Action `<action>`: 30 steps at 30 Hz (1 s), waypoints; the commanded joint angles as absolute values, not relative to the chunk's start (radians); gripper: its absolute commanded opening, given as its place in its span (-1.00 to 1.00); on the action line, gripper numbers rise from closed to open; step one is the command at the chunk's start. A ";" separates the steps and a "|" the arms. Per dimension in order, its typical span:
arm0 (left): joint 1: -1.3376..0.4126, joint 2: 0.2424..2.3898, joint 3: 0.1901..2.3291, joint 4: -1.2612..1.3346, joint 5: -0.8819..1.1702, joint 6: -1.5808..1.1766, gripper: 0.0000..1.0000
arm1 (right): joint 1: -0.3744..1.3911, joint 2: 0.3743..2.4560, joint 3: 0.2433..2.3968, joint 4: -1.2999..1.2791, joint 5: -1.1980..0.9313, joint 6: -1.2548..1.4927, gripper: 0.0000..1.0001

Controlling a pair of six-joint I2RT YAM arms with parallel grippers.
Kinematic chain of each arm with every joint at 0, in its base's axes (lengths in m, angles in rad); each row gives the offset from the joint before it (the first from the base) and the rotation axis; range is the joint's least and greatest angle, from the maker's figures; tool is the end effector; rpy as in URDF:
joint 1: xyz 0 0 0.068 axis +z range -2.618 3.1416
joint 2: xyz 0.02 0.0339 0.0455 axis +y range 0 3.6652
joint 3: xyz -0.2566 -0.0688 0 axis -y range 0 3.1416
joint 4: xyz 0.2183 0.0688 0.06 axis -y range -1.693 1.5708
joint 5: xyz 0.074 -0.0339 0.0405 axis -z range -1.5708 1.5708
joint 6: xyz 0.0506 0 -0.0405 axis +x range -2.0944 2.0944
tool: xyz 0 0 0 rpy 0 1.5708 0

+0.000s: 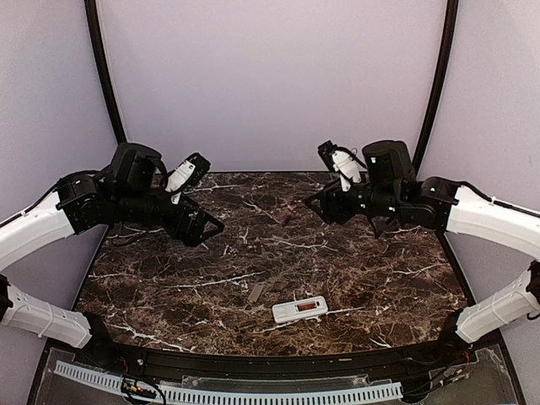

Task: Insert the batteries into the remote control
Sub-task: Pick up the battery from the corner of the board.

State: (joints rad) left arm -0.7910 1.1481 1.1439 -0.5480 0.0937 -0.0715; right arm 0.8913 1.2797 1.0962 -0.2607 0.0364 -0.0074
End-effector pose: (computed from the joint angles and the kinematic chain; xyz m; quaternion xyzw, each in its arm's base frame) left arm 0.1648 -0.1734 0.3414 0.3284 0.8083 -0.2407 0.4253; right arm 0.1802 0.2201 0.3249 -0.3585 0.7657 0.2144 0.4892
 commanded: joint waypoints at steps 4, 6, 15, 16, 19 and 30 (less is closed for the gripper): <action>-0.718 1.143 1.127 -0.492 0.056 -0.066 0.98 | 0.771 1.509 1.360 -0.358 0.352 0.571 0.08; -0.687 1.165 1.136 -0.506 0.061 -0.072 0.98 | 0.754 1.640 1.488 -0.434 0.363 0.613 0.08; -0.648 1.137 1.062 -0.459 0.045 -0.072 0.98 | 0.719 2.286 2.179 -0.809 0.381 0.736 0.16; -0.644 1.133 1.054 -0.457 0.050 -0.074 0.98 | 0.719 2.330 2.217 -0.815 0.375 0.745 0.17; -0.639 1.114 1.039 -0.447 0.067 -0.075 0.98 | 0.719 2.429 2.298 -0.815 0.369 0.767 0.15; -0.636 1.046 0.989 -0.417 0.077 -0.050 0.98 | 0.640 2.565 2.415 -0.683 0.163 0.330 0.25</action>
